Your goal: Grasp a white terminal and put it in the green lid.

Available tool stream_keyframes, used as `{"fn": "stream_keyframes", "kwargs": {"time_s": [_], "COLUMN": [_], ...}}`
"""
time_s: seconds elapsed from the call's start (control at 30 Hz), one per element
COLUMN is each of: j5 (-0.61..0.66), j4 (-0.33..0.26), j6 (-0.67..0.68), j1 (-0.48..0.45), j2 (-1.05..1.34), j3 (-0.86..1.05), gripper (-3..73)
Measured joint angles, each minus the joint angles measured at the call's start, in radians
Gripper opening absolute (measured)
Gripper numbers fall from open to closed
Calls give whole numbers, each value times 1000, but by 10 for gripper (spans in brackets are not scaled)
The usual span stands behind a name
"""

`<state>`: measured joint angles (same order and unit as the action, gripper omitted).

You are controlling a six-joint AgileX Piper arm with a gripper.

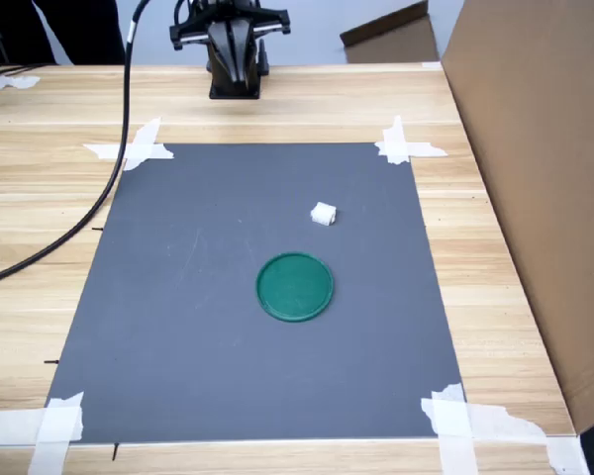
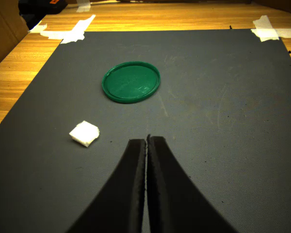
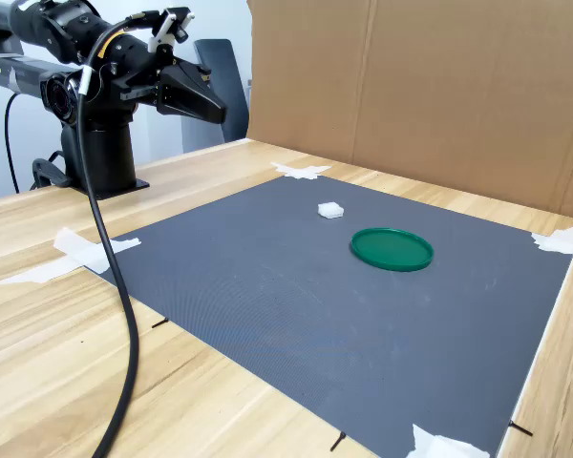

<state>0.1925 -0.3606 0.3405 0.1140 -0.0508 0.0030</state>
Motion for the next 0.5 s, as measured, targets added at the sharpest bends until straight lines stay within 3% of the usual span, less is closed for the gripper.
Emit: {"fn": "stream_keyframes", "kwargs": {"time_s": [0.13,0.3,0.5], "j5": [5,108,511], "j4": [-7,-7,66], "j6": [-2,0,183], "j1": [0,0,0], "j2": [-175,-368,-631], "j3": [-109,-268,-537], "gripper": [-26,-26,-26]}}
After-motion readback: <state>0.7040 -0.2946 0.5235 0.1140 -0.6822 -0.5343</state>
